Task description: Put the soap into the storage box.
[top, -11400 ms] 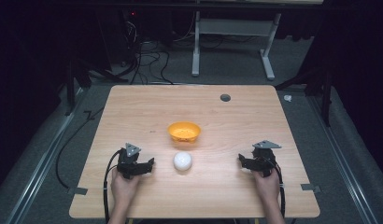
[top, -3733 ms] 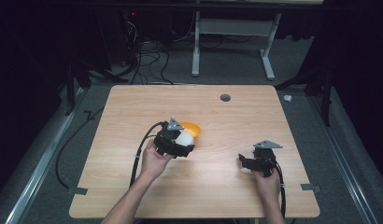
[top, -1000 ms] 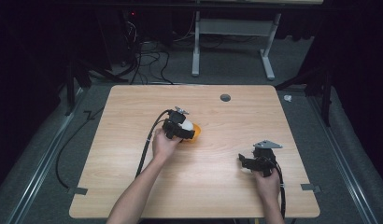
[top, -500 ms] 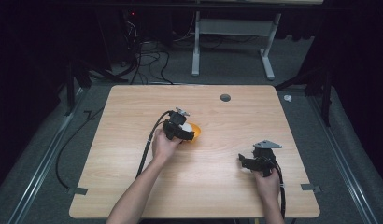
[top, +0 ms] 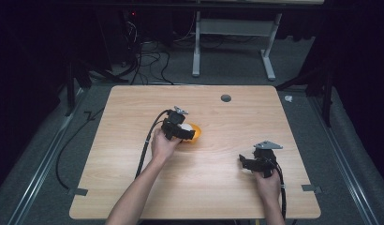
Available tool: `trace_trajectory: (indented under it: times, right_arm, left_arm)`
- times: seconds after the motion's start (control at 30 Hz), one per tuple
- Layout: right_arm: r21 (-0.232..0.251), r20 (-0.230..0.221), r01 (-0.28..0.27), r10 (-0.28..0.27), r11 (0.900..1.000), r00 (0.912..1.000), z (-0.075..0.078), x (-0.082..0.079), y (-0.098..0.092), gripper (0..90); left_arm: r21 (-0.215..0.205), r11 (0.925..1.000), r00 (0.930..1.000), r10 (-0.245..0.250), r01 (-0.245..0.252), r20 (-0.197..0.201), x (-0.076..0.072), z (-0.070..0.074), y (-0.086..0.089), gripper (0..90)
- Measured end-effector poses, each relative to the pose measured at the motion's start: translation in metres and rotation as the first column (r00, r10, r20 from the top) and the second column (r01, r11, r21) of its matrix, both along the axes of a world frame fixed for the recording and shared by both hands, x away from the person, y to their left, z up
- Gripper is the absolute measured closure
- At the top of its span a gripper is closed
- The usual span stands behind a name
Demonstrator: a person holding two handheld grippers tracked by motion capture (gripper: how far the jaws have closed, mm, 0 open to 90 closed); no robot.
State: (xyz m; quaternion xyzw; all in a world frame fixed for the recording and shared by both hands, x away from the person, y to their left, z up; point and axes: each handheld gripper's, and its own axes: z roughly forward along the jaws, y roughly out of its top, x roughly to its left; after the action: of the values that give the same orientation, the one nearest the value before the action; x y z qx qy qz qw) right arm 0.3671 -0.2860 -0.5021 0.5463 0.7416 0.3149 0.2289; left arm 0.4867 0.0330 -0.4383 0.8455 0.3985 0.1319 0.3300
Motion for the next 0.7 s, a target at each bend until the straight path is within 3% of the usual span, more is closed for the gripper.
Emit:
trace_trajectory:
  times: [0.7]
  right_arm:
    - [-0.004, 0.000, 0.000, 0.000, 1.000, 1.0000, 0.000, 0.000, 0.001, 23.4]
  left_arm:
    - [-0.042, 0.9989, 0.9988, -0.017, 0.019, 0.047, -0.011, 0.020, 0.008, 20.5]
